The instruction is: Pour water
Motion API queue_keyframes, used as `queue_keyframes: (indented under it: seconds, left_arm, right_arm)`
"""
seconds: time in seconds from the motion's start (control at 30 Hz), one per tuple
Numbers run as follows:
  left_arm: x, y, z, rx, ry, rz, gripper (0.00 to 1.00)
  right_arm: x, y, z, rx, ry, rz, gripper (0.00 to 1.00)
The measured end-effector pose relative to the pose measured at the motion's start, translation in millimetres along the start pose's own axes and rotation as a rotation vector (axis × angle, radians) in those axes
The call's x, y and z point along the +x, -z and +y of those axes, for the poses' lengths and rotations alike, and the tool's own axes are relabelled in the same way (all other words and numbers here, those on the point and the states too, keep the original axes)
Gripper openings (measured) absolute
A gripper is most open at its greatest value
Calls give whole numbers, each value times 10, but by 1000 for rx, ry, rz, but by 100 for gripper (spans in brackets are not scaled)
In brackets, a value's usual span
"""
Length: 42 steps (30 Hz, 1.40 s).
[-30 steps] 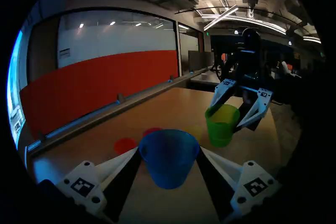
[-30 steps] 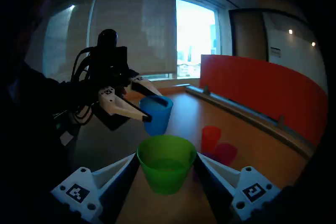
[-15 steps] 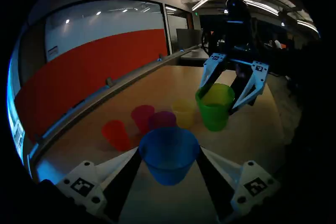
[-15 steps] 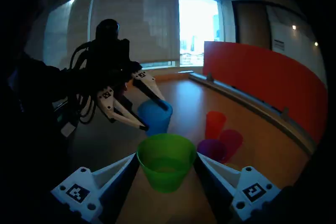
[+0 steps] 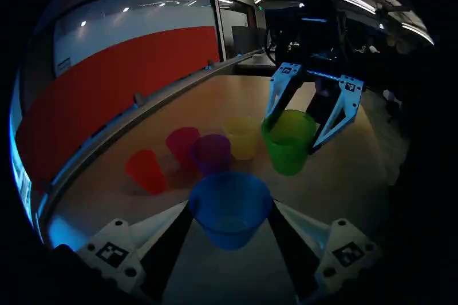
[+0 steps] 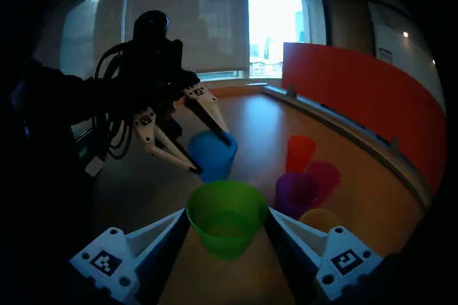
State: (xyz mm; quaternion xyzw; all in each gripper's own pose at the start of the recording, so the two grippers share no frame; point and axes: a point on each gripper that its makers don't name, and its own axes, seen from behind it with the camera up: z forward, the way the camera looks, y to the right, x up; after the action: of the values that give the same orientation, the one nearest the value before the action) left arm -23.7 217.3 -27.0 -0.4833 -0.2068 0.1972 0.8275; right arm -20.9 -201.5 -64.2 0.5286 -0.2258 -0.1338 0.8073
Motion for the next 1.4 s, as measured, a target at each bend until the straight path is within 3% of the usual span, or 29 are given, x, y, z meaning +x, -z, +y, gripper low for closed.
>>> queue_keyframes:
  seconds: [1.4]
  left_arm:
    - [-308, -241, 81, -63, 21, -83, 88]
  right_arm:
    - [-483, -335, 108, -6, 17, -94, 92]
